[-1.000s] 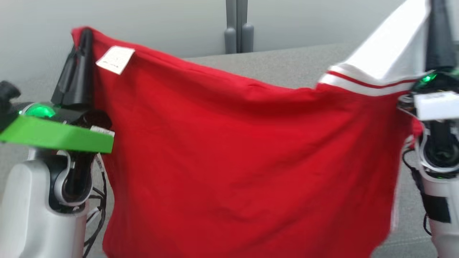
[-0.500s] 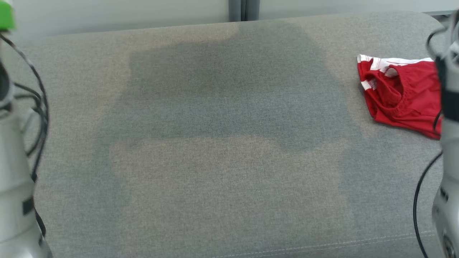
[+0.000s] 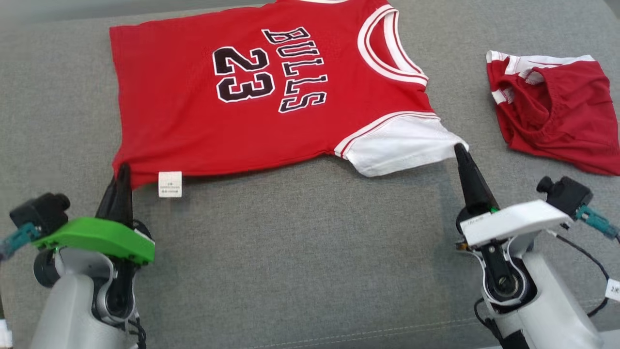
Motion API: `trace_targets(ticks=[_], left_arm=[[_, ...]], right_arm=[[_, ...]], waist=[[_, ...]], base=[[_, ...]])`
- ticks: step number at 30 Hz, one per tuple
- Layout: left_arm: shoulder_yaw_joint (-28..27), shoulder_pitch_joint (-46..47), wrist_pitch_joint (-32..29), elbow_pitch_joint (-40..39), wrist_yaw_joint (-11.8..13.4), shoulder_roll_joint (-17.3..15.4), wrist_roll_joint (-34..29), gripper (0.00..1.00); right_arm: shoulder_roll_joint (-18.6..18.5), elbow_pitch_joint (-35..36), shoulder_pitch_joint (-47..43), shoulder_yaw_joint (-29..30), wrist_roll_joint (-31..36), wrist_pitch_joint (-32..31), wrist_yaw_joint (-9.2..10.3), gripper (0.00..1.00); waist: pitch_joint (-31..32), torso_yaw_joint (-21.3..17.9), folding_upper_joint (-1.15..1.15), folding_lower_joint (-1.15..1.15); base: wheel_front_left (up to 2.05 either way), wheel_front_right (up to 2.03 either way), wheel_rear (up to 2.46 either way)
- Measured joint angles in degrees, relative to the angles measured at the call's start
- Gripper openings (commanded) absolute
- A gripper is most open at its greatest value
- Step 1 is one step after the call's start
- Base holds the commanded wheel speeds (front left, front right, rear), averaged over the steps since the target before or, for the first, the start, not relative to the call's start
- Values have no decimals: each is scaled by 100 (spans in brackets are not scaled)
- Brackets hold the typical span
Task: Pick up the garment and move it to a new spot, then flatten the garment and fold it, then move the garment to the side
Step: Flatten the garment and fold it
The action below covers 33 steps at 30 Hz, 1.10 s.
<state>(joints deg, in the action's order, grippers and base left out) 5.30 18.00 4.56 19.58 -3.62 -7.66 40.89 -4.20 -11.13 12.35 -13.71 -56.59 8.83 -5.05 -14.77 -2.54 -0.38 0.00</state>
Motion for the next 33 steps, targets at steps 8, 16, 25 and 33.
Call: trace_targets(ticks=[8, 16, 25, 33], left_arm=[[26, -283, 577, 432, -193, 183, 10, 0], [53, -688, 859, 745, -248, 151, -78, 0], [-14, -1157, 918, 689, -298, 125, -83, 0], [8, -1517, 936, 531, -321, 80, -83, 0]], right_arm=[[-88, -90, -432, 119, -47, 356, -148, 0], [-151, 288, -700, -221, 20, 383, -199, 0], [-310, 558, -1307, -633, 58, 382, -199, 0], [-472, 870, -1841, -740, -44, 382, -199, 0]], waist=[[185, -35, 0, 0], [588, -3, 0, 0], [1110, -102, 0, 0], [1374, -241, 0, 0]], base=[[0, 0, 0], [0, 0, 0], [0, 0, 0], [0, 0, 0]])
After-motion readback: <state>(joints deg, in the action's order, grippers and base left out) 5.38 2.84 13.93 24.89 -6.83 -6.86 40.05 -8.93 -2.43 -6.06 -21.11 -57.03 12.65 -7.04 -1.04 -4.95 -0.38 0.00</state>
